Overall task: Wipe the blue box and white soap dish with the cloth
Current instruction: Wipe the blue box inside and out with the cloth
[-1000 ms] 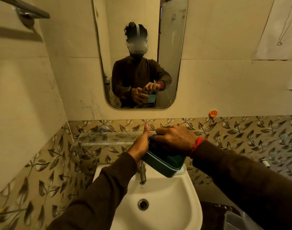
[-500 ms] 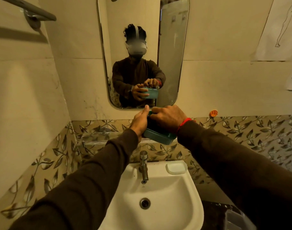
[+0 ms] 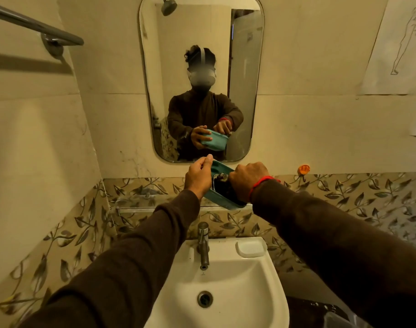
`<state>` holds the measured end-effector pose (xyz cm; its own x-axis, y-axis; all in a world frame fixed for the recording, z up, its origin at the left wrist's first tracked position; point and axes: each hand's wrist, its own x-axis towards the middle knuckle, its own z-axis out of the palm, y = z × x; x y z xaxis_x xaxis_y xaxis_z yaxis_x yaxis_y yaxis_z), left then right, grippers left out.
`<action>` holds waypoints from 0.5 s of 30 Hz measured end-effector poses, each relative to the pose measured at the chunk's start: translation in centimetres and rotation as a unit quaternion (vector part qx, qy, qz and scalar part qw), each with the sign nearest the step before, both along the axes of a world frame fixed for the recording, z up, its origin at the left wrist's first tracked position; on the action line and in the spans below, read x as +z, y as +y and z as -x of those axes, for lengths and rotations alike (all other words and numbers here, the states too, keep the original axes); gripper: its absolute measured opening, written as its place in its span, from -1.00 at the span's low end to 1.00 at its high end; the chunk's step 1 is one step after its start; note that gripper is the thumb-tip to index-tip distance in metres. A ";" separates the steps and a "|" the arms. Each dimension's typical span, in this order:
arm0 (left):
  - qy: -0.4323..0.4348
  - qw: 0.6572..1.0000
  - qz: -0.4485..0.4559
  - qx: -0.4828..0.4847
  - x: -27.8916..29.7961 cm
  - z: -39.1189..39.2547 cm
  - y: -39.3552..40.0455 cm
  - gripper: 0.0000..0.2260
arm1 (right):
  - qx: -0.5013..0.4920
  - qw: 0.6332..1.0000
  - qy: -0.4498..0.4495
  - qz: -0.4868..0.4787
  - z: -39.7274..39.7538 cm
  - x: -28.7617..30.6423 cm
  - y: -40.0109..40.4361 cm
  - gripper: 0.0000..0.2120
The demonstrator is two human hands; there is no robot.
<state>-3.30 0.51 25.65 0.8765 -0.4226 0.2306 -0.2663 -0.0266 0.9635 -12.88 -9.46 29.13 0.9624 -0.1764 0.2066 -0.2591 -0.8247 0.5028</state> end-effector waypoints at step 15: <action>0.230 0.961 -0.018 -0.154 -1.5 2.9 -0.7 -0.28 | 0.240 0.941 -0.147 -0.186 1.9 -1.1 -0.8 -0.72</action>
<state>-6.15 -0.15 24.18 0.7144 -0.6786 -0.1708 0.1867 -0.0504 0.9811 -14.76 -10.27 28.01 0.8607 0.1520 0.4860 0.1063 -0.9870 0.1205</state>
